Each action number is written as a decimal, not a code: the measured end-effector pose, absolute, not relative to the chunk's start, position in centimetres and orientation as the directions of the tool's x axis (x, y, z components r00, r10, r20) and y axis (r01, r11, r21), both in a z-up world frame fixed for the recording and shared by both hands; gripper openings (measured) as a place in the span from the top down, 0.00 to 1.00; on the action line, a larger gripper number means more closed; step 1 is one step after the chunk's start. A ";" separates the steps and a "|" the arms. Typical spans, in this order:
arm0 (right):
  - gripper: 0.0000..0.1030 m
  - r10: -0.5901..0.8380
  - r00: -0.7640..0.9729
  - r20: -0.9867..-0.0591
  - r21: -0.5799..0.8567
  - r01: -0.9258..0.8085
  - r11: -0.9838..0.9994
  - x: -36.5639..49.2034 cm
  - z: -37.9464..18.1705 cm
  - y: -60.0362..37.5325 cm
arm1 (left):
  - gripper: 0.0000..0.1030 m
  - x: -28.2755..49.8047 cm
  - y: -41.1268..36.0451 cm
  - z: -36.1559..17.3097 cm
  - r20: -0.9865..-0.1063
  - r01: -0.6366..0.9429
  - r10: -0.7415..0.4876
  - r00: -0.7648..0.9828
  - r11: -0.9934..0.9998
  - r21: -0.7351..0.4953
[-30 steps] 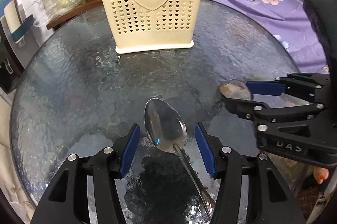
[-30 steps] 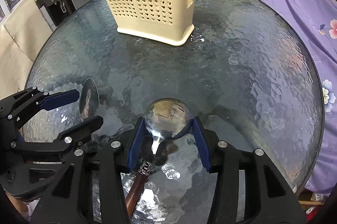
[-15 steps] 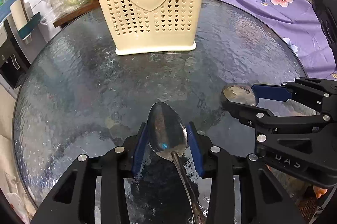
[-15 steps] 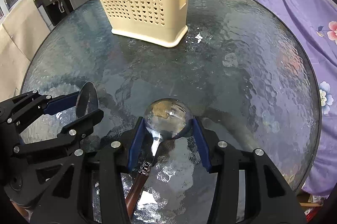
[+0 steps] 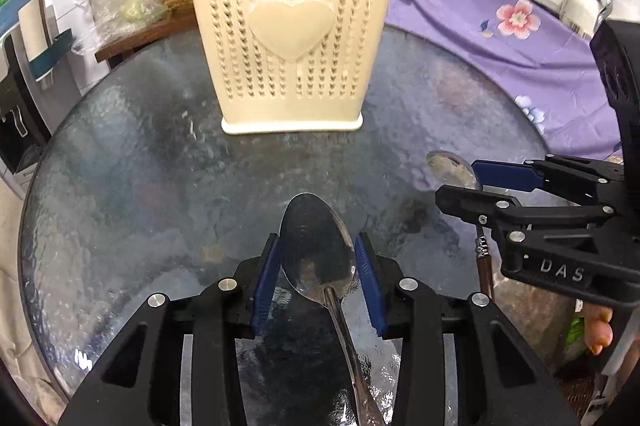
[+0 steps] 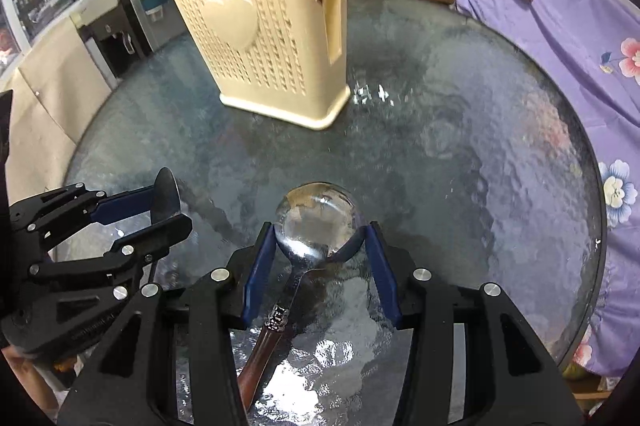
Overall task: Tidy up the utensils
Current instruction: 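Lift both spoons and carry them above the cream caddy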
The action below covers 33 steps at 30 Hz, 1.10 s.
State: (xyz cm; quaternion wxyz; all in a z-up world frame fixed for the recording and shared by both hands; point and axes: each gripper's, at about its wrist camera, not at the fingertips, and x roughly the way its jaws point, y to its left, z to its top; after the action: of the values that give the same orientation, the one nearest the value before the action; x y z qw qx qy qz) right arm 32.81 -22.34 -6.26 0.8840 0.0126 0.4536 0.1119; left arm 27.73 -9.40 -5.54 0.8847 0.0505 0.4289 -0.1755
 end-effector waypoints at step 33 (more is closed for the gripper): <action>0.55 0.248 0.712 -0.657 0.086 -0.255 0.963 29.5 -0.3 -21.4 | 0.64 25.8 -6.4 0.9 -0.633 0.377 -0.343 0.694 0.922 -0.086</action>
State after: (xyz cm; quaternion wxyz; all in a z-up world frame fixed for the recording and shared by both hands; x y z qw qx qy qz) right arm 29.47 -21.45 -0.26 0.9252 -0.0052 0.3542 0.1358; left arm 25.76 -6.41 0.88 0.9201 0.0252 0.3385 -0.1956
